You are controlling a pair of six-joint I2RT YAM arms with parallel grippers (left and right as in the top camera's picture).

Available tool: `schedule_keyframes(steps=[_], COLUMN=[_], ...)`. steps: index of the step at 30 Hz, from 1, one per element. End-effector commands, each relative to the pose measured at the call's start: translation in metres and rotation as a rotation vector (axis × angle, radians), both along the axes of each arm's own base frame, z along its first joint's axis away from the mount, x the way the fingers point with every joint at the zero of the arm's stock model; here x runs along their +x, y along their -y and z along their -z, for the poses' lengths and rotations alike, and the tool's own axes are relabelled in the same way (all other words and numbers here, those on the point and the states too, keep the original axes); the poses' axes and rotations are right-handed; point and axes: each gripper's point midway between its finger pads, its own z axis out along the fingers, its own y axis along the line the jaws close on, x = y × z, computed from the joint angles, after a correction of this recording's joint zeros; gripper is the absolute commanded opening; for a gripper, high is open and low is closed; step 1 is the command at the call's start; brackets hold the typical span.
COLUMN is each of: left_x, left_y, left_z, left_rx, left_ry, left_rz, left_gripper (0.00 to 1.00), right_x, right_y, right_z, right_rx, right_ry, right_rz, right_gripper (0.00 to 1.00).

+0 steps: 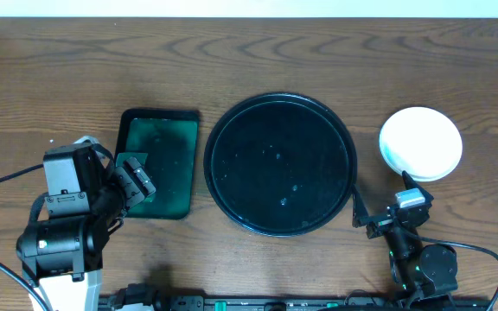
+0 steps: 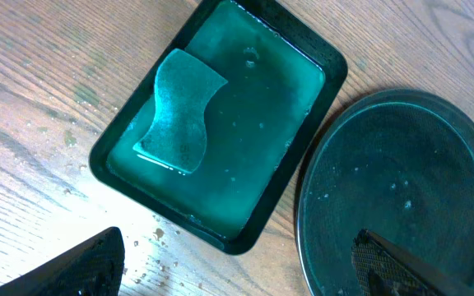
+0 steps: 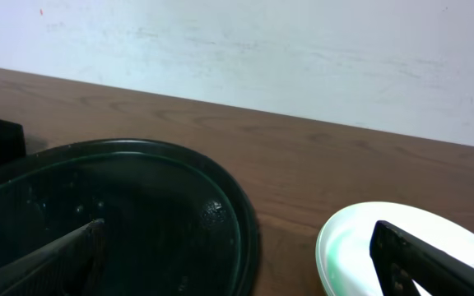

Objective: Clean dirty plates on tray and stack at the side

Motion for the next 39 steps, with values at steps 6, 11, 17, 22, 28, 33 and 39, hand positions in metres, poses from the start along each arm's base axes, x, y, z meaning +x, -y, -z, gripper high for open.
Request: schedule_keyframes(steps=[6,11,17,22,28,33,39], left_x=[-0.001,-0.009,-0.01,0.003,-0.004,-0.007,-0.003], left_y=[-0.002,-0.01,-0.015,0.015,0.035,0.039,0.04], left_z=[0.002,-0.007,-0.034,-0.071,-0.072,-0.043,-0.013], left_rx=[-0.001,0.06,0.151,0.327,0.386,0.398,0.421], left_ry=[-0.005,0.03,0.214,0.582,0.808,0.871,0.943], left_rz=[-0.016,-0.03,0.004,0.323,0.427,0.438,0.432], left_gripper=[0.88,1.0,1.0,1.0,1.0,1.0,1.0], right_x=[0.0,0.0,0.0,0.0,0.0,0.0,0.0], right_y=[0.0,0.0,0.0,0.0,0.0,0.0,0.0], right_z=[0.001,0.0,0.0,0.0,0.001,0.001,0.001], right_rx=[-0.008,-0.008,-0.008,-0.008,-0.008,-0.008,-0.008], right_ry=[0.005,0.006,0.006,0.006,0.005,0.005,0.005], right_rz=[-0.001,0.0,-0.001,0.0,-0.001,-0.001,-0.001], right_gripper=[0.99,0.99,0.99,0.99,0.99,0.99,0.99])
